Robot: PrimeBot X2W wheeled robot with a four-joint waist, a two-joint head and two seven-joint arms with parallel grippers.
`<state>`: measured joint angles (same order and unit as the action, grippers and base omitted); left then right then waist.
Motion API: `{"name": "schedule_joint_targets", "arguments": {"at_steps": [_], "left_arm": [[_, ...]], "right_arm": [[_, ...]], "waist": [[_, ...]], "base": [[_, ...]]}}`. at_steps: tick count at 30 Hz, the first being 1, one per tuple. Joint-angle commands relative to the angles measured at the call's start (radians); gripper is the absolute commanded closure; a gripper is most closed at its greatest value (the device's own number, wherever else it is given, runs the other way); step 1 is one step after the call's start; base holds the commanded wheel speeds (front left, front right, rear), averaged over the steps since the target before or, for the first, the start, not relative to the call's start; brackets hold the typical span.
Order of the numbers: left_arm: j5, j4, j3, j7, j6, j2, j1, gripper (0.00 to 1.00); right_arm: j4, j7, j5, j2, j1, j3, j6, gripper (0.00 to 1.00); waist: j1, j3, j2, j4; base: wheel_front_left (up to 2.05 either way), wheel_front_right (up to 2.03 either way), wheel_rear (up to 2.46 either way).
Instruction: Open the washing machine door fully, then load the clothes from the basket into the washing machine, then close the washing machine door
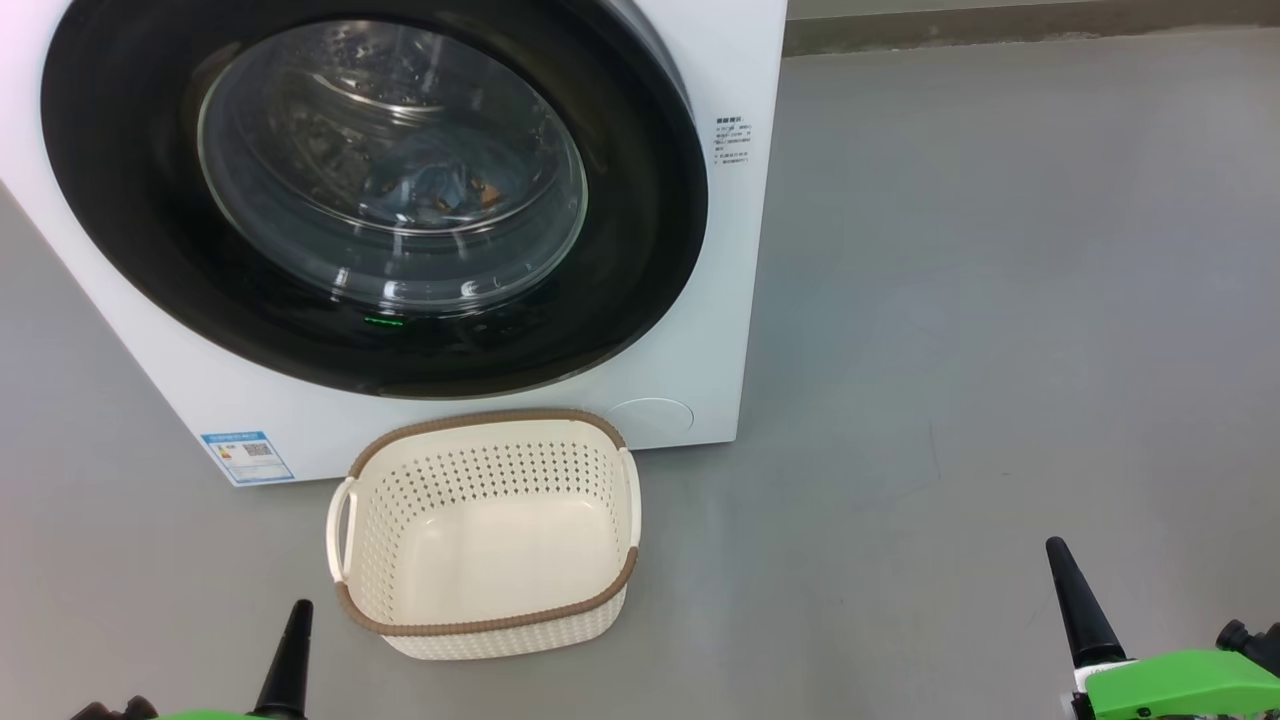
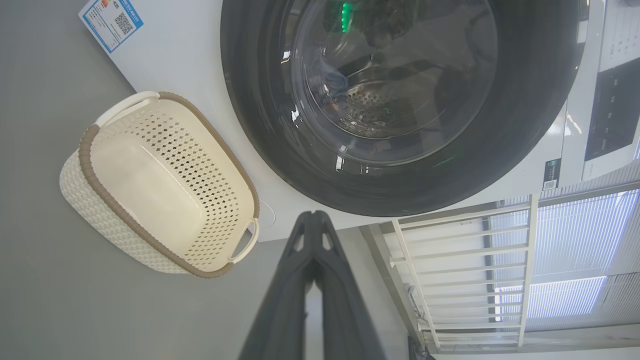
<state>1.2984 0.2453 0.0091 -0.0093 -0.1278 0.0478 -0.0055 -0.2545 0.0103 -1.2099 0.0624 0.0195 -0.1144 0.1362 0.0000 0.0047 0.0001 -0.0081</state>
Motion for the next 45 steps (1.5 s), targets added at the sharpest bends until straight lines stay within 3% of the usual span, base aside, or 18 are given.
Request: {"name": "schedule_joint_targets", "arguments": {"at_steps": [1, 32, 45], "left_arm": [[0.031, -0.017, 0.031, 0.006, -0.002, 0.019, -0.048, 1.0], [0.329, -0.001, 0.076, 0.099, -0.003, 0.022, -0.099, 1.0], [0.33, -0.001, 0.081, 0.104, -0.003, 0.019, -0.1, 1.0]], "right_arm": [[0.023, 0.01, -0.034, 0.003, 0.045, 0.01, -0.004, 1.0], [0.01, 0.102, -0.393, -0.012, 0.088, 0.0, -0.006, 1.0], [0.01, 0.104, -0.398, -0.012, 0.088, 0.0, -0.006, 1.0]], "waist": [[0.0, 0.0, -0.0001, 0.0], [0.0, -0.002, -0.0001, 0.008], [0.0, -0.002, -0.0001, 0.008]], "base": [[0.0, 0.0, 0.0], [0.0, 0.0, 0.0], [0.0, 0.0, 0.0]]}}
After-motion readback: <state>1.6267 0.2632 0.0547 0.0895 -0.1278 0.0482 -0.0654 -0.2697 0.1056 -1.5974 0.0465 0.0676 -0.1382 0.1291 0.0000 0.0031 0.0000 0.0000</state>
